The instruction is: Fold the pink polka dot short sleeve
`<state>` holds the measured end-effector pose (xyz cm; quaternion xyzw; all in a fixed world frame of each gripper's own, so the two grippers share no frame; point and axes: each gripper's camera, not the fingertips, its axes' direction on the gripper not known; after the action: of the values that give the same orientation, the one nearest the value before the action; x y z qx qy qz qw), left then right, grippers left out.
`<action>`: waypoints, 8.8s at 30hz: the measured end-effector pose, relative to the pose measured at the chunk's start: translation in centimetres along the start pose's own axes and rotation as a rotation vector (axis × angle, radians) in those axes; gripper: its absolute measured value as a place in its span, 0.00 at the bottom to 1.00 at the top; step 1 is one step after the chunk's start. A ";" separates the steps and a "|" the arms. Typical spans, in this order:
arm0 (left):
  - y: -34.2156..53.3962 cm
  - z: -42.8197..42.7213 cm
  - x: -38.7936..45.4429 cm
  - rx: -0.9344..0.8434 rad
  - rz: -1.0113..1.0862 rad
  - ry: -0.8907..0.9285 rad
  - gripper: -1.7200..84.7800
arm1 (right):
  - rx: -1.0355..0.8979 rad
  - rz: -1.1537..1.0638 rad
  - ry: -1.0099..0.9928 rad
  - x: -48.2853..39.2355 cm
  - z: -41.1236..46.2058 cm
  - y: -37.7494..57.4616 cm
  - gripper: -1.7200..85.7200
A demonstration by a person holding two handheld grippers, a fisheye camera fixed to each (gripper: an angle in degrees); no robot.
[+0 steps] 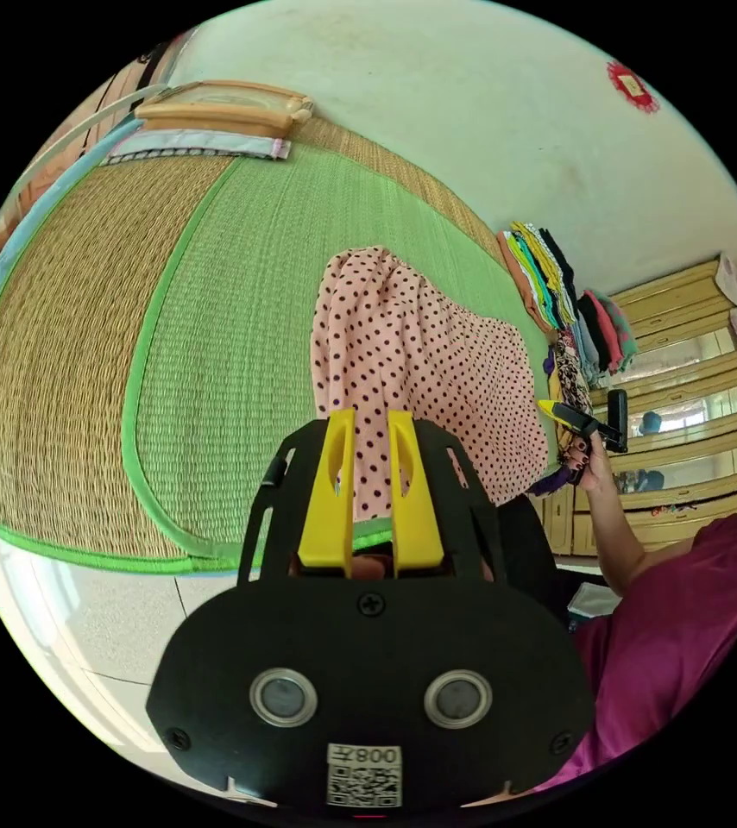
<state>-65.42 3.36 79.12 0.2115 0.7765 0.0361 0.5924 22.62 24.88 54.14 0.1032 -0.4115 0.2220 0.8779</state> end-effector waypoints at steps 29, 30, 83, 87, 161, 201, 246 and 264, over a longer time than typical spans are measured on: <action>10.0 -6.7 -3.9 -0.045 -0.119 0.081 0.02 | -0.036 0.195 -0.227 8.3 -8.4 13.7 0.02; 10.1 -6.7 -3.9 -0.041 -0.123 0.082 0.02 | -0.032 0.194 -0.240 8.5 -8.8 14.0 0.02; 22.7 19.0 7.2 0.107 -0.148 -0.055 0.05 | 0.160 0.298 -0.506 13.0 -17.1 20.5 0.02; 23.1 23.3 15.2 0.059 0.103 0.045 0.07 | 0.175 0.263 -0.516 11.7 -17.6 20.1 0.02; 26.9 27.1 29.7 0.045 0.510 0.317 0.03 | 0.211 0.180 -0.354 4.7 7.0 -11.7 0.04; 23.8 -6.3 -14.0 0.139 -0.479 0.637 0.03 | -0.118 0.060 -0.117 -2.0 52.7 -23.0 0.04; 22.8 -10.2 -4.2 0.042 -0.150 0.245 0.02 | -0.274 -0.291 0.108 4.9 68.4 -25.1 0.02; 23.4 -9.7 -0.8 0.113 -0.077 0.204 0.02 | -0.274 -0.403 -0.081 3.3 63.3 -18.3 0.02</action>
<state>-67.62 26.23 89.91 0.2097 0.8410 -0.0091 0.4986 -9.65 -13.27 97.18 0.0720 -0.4436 -0.0198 0.8931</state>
